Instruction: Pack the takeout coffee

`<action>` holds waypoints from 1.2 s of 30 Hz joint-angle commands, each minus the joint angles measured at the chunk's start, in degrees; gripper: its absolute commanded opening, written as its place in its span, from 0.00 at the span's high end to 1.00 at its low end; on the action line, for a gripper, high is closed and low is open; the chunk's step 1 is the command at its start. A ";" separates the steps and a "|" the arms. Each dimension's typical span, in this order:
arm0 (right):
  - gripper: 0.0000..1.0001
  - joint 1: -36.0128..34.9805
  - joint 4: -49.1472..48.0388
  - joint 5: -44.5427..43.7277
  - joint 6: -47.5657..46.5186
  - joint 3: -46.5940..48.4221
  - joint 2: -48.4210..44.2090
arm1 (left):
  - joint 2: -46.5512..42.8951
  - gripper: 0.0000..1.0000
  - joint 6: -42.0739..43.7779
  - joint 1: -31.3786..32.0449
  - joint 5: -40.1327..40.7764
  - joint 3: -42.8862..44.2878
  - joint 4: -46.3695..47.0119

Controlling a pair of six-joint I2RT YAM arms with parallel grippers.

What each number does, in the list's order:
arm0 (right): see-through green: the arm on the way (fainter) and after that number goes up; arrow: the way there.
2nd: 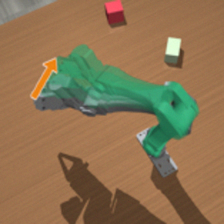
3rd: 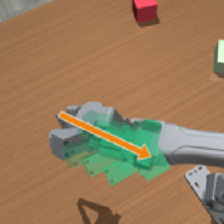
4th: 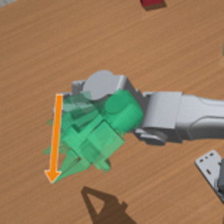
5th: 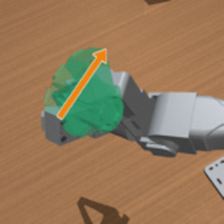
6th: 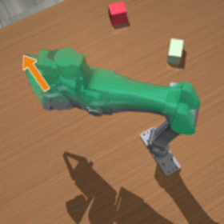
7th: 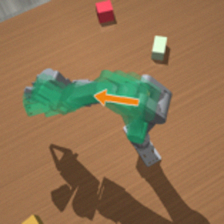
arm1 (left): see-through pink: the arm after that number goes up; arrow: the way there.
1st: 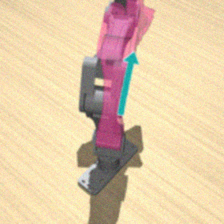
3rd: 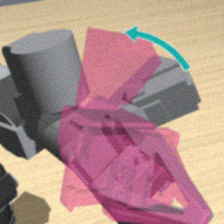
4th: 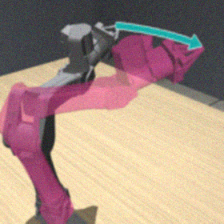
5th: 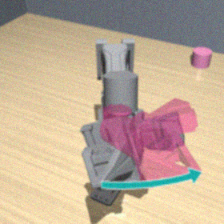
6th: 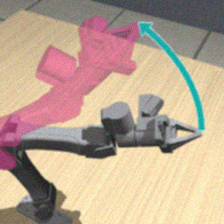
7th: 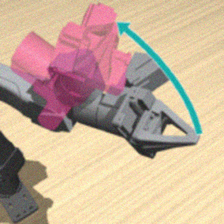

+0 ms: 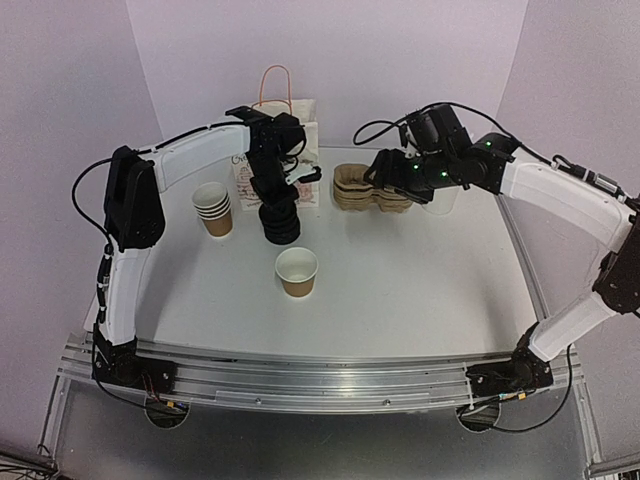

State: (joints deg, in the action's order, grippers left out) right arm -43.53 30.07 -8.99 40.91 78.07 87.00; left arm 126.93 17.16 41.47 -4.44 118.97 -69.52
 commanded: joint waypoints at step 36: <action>0.29 -1.46 0.04 4.44 7.21 -0.46 2.00 | -20.88 1.00 13.79 21.37 1.69 -19.01 0.43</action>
State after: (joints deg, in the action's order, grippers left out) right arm -43.93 30.06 -4.98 46.99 77.69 88.28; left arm 105.93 30.20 63.05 -6.65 100.05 -73.14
